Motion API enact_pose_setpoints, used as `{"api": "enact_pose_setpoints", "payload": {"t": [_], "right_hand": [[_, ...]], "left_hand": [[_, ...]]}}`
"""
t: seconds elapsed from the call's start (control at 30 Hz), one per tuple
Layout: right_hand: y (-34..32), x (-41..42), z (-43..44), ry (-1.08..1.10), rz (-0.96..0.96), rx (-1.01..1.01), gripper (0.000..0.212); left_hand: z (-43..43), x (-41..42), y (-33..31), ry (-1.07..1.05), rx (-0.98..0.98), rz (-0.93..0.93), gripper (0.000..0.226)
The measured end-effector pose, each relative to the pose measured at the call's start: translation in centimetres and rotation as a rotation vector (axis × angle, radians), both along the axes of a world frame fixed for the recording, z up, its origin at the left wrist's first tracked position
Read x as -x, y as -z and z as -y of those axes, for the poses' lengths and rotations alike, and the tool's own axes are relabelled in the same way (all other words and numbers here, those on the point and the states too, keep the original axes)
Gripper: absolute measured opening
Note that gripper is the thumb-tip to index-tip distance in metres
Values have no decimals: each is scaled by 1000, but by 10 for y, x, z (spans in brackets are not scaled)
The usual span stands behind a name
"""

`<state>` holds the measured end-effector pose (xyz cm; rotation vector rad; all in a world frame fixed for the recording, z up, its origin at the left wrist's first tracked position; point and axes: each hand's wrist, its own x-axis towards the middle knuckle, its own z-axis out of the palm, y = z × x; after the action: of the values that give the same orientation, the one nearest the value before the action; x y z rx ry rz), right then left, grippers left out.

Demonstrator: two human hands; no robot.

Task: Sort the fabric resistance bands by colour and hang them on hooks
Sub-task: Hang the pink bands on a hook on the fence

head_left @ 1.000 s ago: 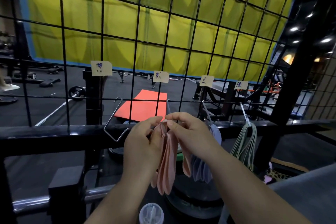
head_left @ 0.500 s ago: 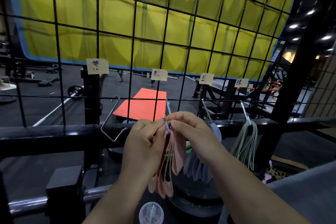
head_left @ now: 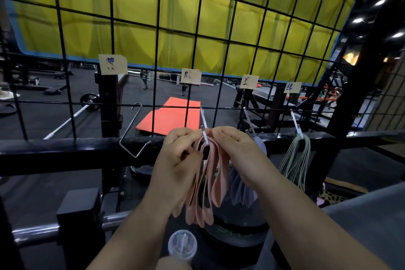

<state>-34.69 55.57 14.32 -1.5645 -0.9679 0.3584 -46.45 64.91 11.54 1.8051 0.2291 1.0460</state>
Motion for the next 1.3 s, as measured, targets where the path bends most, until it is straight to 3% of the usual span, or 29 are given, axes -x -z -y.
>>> {"api": "enact_pose_setpoints", "payload": {"t": [0.2, 0.43, 0.7, 0.97, 1.17, 1.3], "right_hand": [[5, -2, -1, 174, 102, 60, 16], [3, -5, -4, 198, 121, 33, 17], [6, -10, -11, 205, 10, 21, 18], [3, -5, -13, 190, -306, -81, 16], [1, -4, -14, 201, -244, -24, 17], [10, -4, -14, 180, -73, 62, 15]], "left_hand": [[-3, -3, 4, 13, -9, -8, 31], [-5, -6, 7, 29, 7, 31, 35], [-5, -4, 7, 76, 78, 37, 40], [-5, -5, 6, 71, 60, 46, 39], [-4, -5, 3, 95, 91, 55, 39], [-4, -4, 3, 112, 126, 60, 39]]}}
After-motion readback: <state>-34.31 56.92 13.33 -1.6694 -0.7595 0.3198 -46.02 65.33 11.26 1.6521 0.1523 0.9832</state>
